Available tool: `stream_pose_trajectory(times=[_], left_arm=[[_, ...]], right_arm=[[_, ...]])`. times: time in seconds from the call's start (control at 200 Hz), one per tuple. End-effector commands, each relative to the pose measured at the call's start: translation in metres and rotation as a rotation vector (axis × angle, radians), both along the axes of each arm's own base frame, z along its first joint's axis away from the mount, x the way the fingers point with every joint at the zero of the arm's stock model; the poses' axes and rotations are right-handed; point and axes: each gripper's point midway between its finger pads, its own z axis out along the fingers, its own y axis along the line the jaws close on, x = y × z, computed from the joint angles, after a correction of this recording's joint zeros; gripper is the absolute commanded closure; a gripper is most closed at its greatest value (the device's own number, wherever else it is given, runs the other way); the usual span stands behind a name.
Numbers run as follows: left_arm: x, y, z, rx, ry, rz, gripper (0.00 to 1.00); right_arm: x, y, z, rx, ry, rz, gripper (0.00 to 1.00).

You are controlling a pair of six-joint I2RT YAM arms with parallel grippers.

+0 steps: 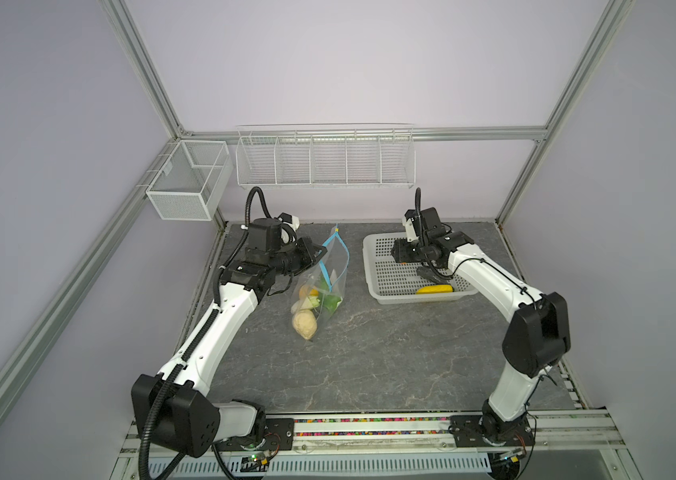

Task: Place the food in the zip-top bag and seal the zipper
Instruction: 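Lift the tangerine with the right gripper and carry it toward the bag, then lower the tangerine into the bag mouth beside the left gripper and release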

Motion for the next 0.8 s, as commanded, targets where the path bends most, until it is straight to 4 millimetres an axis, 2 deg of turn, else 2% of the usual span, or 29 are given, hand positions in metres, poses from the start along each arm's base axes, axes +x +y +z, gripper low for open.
stream_pose_trajectory(times=[0.0,0.055,0.135,0.285,0.345,0.53,0.63,0.795], left_arm=[[0.006,-0.003,0.007,0.005,-0.025,-0.019,1.0],[0.006,-0.002,0.009,0.018,-0.031,-0.012,1.0],[0.006,0.001,0.014,0.016,-0.04,0.002,1.0],[0.004,0.003,0.028,0.002,-0.073,0.016,1.0],[0.002,0.003,0.031,0.0,-0.078,0.01,1.0],[-0.006,0.005,0.038,-0.003,-0.088,0.01,1.0],[-0.011,0.005,0.041,-0.028,-0.102,0.01,1.0],[-0.016,0.01,0.043,-0.018,-0.121,0.023,1.0]], right_arm=[[-0.053,0.041,0.09,0.149,-0.16,0.176,0.47],[-0.071,0.056,0.113,0.174,-0.209,0.236,0.47],[-0.095,0.081,0.135,0.194,-0.263,0.347,0.47],[-0.12,0.12,0.159,0.269,-0.367,0.485,0.47],[-0.124,0.134,0.159,0.284,-0.373,0.508,0.47],[-0.118,0.167,0.162,0.332,-0.343,0.518,0.5],[-0.11,0.176,0.156,0.319,-0.327,0.502,0.51],[-0.114,0.184,0.146,0.294,-0.322,0.528,0.51]])
